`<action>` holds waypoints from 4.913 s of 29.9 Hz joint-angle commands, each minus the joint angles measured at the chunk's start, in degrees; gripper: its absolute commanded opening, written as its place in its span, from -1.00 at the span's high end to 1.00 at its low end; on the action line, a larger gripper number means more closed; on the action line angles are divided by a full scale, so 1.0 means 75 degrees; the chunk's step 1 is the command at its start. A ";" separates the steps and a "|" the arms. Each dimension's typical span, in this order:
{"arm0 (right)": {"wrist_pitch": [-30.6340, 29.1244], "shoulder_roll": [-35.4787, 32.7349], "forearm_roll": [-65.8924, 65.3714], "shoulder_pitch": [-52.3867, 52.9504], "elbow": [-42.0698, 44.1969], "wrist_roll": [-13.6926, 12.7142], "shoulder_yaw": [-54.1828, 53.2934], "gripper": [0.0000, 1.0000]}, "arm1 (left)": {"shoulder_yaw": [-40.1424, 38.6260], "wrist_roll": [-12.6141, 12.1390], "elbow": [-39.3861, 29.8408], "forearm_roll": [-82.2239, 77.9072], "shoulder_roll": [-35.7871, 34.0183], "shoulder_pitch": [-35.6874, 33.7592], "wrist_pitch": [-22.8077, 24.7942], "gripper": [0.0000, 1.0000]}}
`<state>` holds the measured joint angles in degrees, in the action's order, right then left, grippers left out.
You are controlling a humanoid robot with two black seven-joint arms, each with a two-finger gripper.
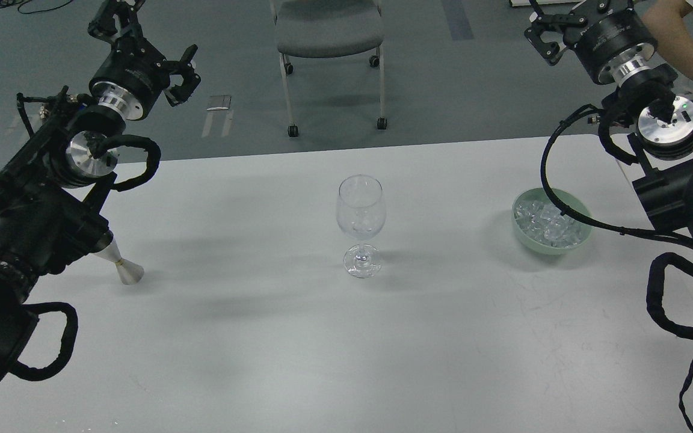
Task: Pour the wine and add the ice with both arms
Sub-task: 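Lower the left gripper toward the metal jigger on the table, then open the left gripper and position it around the metal jigger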
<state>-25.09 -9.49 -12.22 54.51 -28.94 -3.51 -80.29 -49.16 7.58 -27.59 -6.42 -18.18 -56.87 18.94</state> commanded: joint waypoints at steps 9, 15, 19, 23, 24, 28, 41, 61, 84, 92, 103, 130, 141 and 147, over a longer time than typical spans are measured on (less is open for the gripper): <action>-0.0006 0.0000 0.0000 -0.0014 -0.0021 -0.0001 -0.0029 -1.00 | -0.0019 -0.0097 -0.0563 -0.0011 -0.0048 0.0001 0.0229 -0.97; 0.0006 -0.0070 0.0000 -0.0108 -0.0021 0.0011 -0.0029 -1.00 | -0.0171 -0.0097 -0.0787 0.0200 -0.0166 0.0001 0.0006 -0.97; 0.0006 -0.0128 0.0000 -0.0166 -0.0021 0.0011 -0.0029 -1.00 | -0.0394 -0.0097 -0.1101 0.0984 -0.0387 0.0001 -0.0460 -0.97; 0.0006 -0.0245 0.0000 -0.0166 0.0002 0.0011 -0.0029 -1.00 | -0.0417 -0.0097 -0.1792 0.1230 -0.0739 0.0152 -0.1573 -0.97; 0.0006 -0.0257 0.0000 -0.0166 0.0003 0.0011 -0.0029 -1.00 | -0.0452 -0.0097 -0.1910 0.1278 -0.0775 0.0188 -0.1657 -0.97; 0.0017 -0.0281 0.0000 -0.0236 0.0003 0.0023 -0.0029 -1.00 | -0.0675 -0.0097 -0.2602 0.1442 -0.1079 0.0434 -0.1752 -0.97; 0.0006 -0.0398 0.0000 -0.0330 -0.0021 0.0034 -0.0029 -1.00 | -0.1073 -0.0097 -0.5520 0.1923 -0.2860 0.2624 -0.1740 -0.97; 0.0017 -0.0433 -0.0024 -0.0518 -0.0009 0.0034 -0.0006 -1.00 | -0.4589 -0.0050 -0.9365 0.3223 -0.3401 0.9070 -0.1869 -0.93; 0.0053 -0.0609 -0.0047 -0.0682 -0.0138 0.0034 0.0006 -1.00 | -0.4718 0.0021 -0.9365 0.3118 -0.1912 1.0488 -0.1484 -0.95; 0.0064 -0.0609 -0.0047 -0.0682 -0.0138 0.0034 0.0006 -1.00 | -0.4707 0.0044 -0.9224 0.2440 -0.1374 1.0758 -0.1260 -0.95; 0.0111 -0.0609 -0.0082 -0.0846 -0.0138 0.0034 0.0029 -1.00 | -0.4707 -0.0108 -0.8687 0.1513 -0.0225 1.0700 -0.1096 -0.94; 0.0123 -0.0632 -0.0106 -0.0823 -0.0091 0.0034 0.0065 -1.00 | -0.4847 -0.0249 -0.6506 0.1712 0.0420 0.8943 -0.1154 -0.70; 0.0252 -0.0691 -0.0117 -0.0823 -0.0079 0.0046 0.0065 -1.00 | -0.4812 -0.0331 -0.5604 0.1700 0.0631 0.8485 -0.1025 -0.70; 0.0252 -0.0901 -0.0117 -0.0869 -0.0103 0.0034 0.0065 -1.00 | -0.4835 -0.0518 -0.5357 0.1735 0.0643 0.8122 -0.1013 -0.70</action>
<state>-23.13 -15.31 -13.11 48.25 -29.55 -3.25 -79.80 -85.32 4.27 -68.24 6.35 -13.38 5.14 11.36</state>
